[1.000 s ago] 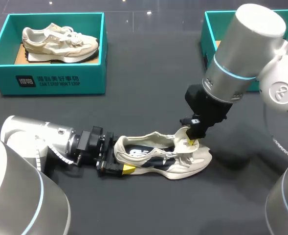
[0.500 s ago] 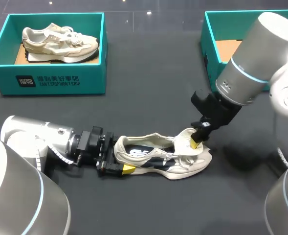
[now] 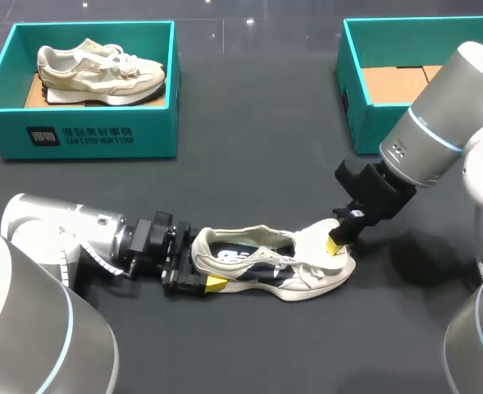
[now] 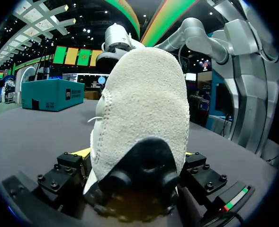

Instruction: Take the shoe out of the shoebox, open the shoe tongue, remove and reinsert the insole, then place the shoe into the shoebox

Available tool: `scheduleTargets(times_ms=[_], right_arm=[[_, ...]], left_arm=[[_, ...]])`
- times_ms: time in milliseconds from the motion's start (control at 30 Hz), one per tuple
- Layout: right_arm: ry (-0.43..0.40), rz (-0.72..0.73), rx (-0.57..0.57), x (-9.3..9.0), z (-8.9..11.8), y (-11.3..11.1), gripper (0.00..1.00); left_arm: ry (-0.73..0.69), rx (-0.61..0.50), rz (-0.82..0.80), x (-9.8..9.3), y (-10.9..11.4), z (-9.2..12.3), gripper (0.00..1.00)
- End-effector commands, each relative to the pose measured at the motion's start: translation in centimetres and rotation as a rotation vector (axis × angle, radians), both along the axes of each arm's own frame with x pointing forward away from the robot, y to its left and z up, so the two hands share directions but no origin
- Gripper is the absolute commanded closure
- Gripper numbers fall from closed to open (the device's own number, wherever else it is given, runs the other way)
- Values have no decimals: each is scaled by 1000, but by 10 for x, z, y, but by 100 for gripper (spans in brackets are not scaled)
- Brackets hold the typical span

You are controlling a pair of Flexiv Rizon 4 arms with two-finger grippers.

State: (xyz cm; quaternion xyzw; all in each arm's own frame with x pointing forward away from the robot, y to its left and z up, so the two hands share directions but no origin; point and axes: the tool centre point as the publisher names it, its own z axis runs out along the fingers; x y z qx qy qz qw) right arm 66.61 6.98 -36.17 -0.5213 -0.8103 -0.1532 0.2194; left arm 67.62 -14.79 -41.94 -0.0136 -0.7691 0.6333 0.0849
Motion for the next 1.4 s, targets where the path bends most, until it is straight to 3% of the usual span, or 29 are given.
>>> scheduleTargets(times_ms=[33,67,100,133,167,467,900,1233,1400], right_arm=[[-6,-27,-2,-7,-1,-7,65],[-1,-39,-9,-7,-2,-8,51],[2,-44,-16,-7,-2,-9,22],[2,-45,-17,-6,-2,-10,8],[1,-53,-25,-6,-1,-11,0],[-27,-98,-109,-7,19,-24,0],[-146,-93,-311,-10,91,-31,0],[-223,38,-477,0,149,-7,0],[-249,186,-532,5,162,18,0]], left_arm=[[1,0,0,1,0,-2,100],[1,0,0,1,0,-2,100],[1,0,0,1,0,-2,100],[1,0,0,1,0,-2,100],[1,0,0,1,0,-2,100],[1,0,0,1,0,-2,100],[1,0,0,1,0,-2,100],[1,0,0,1,0,-2,100],[1,0,0,1,0,-2,100]])
